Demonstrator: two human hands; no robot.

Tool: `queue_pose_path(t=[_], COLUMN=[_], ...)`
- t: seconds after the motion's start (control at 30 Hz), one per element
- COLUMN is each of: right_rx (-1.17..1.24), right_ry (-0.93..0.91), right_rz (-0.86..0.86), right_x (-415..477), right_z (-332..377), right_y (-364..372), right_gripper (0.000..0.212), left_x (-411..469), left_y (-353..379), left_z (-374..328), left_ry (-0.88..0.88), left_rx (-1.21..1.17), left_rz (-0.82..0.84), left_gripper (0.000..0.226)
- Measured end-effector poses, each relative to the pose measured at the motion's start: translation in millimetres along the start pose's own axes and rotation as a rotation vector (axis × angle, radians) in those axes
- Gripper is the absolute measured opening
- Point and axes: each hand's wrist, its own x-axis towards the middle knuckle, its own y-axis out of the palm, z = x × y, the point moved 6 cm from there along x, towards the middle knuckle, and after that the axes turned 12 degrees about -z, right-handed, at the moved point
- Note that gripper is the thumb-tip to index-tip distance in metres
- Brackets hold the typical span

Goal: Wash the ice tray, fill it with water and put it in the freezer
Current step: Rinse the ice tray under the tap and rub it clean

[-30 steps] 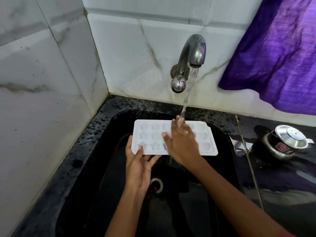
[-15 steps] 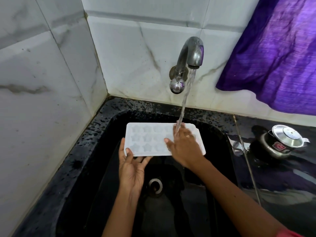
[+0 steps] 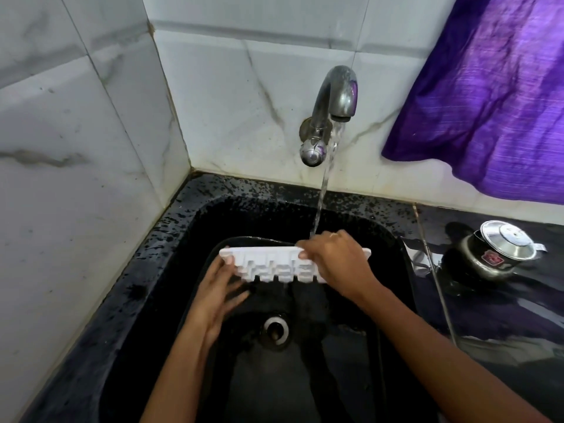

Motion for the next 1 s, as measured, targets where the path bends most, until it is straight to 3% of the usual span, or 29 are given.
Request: queue_pose_path(t=[0.07, 0.1, 0.2, 0.4, 0.57, 0.73, 0.87, 1.0], right_rx=[0.061, 0.096, 0.175, 0.306, 0.115, 0.119, 0.032, 0.161], right_ry=[0.047, 0.082, 0.181, 0.339, 0.098, -0.083, 0.133, 0.488], right_rz=[0.018, 0.045, 0.087, -0.004, 0.038, 0.046, 0.099, 0.081], right_x=[10.9, 15.8, 30.2, 38.9, 29.0, 13.4, 9.4, 2.4], right_z=[-12.6, -18.6, -29.9, -29.9, 30.8, 38.5, -27.6, -81.2], right_y=[-1.3, -0.5, 5.7, 24.3, 50.3, 55.1, 52.5, 41.1], right_gripper=[0.027, 0.027, 0.025, 0.031, 0.054, 0.059, 0.068, 0.069], left_x=[4.0, 3.0, -7.3, -6.3, -9.8, -1.2, 8.0, 14.7], left_y=[-9.2, -8.8, 4.0, 13.9, 48.8, 58.2, 41.1, 16.8], left_z=[-6.0, -7.9, -10.0, -3.8, 4.7, 1.6, -1.6, 0.8], left_ry=[0.18, 0.218, 0.16, 0.074, -0.014, -0.055, -0.07, -0.077], left_rx=[0.242, 0.223, 0.072, 0.009, -0.087, -0.116, -0.144, -0.152], left_rz=[-0.054, -0.016, 0.148, 0.053, 0.099, 0.055, -0.046, -0.128], left_gripper=[0.026, 0.026, 0.024, 0.018, 0.02, 0.023, 0.026, 0.038])
